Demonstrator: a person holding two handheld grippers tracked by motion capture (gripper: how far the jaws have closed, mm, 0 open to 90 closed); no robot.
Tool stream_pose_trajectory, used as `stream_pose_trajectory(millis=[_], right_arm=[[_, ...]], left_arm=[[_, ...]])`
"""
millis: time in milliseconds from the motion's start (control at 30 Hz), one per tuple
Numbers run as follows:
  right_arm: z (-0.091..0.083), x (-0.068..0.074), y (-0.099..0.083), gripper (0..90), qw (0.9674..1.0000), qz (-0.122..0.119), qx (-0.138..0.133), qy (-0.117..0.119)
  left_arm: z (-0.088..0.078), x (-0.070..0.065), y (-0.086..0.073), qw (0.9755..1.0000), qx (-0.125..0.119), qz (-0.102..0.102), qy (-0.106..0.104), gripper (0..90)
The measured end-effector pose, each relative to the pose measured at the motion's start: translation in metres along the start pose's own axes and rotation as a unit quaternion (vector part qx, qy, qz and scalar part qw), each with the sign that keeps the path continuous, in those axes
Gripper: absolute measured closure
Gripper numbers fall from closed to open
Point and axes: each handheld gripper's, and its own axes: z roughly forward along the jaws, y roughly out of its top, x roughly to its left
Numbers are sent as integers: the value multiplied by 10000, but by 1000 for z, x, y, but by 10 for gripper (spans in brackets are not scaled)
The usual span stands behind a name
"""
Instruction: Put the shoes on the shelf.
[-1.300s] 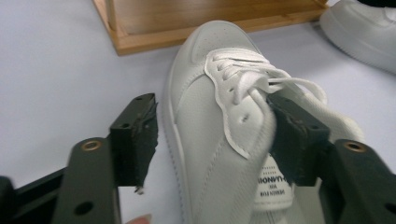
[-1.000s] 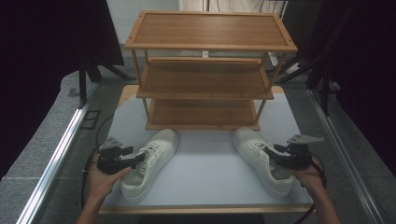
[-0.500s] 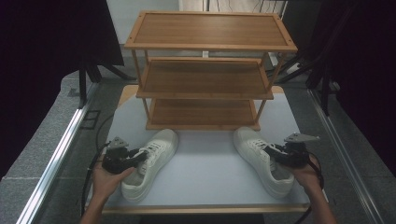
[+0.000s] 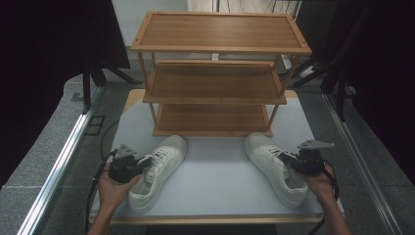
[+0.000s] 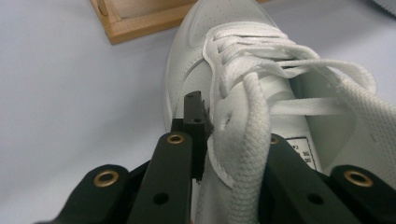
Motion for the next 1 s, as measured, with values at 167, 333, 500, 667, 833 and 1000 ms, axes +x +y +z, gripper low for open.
stream_pose_trajectory(millis=[167,333,500,667,833,1000], right_arm=[[-2,0,0,830,9999,88,-104,-6],[-10,5,-2,830,9981,356,-498,58],[-19,8,-1,829,9936,621,-905,286],[-35,18,4,828,9859,897,-1340,449],[-38,22,4,827,9802,1038,-1579,600],[-38,24,5,827,9747,1209,-1725,743]], left_arm=[[-5,3,1,9996,-139,-129,-188,825],[-23,9,3,9959,-556,-467,-545,824],[-38,17,4,9865,-928,-961,-944,821],[-47,14,12,9843,-1167,-1046,-817,819],[-47,9,20,9792,-1334,-1174,-983,819],[-49,-1,28,9749,-1513,-1128,-1181,819]])
